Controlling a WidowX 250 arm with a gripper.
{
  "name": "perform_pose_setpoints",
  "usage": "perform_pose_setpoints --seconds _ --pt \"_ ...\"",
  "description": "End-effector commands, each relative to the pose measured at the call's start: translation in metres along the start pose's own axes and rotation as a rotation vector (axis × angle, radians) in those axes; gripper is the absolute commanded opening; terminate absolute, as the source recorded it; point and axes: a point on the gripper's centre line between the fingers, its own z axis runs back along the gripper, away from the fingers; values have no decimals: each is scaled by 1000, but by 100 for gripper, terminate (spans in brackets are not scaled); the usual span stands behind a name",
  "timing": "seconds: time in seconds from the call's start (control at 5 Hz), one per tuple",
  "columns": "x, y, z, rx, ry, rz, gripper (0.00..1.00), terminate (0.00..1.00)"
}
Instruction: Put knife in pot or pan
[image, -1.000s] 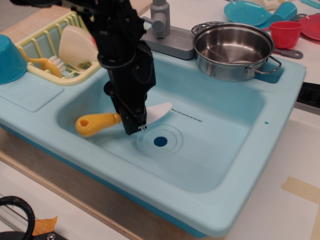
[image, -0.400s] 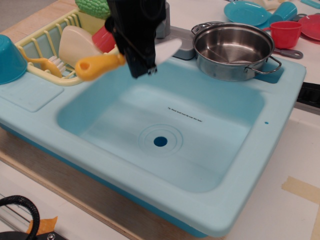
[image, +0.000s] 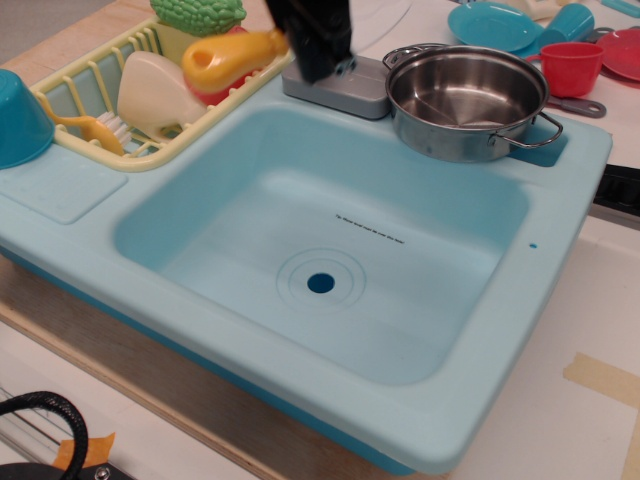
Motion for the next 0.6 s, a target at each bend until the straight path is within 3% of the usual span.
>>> perform_pose_setpoints --seconds 0.0,0.2,0.4 --pt "52 4 5 11 -147 -69 0 0" --pt "86 -1 -12 -32 -195 -104 0 0" --pt "112 -4 -31 -81 -235 -134 0 100"
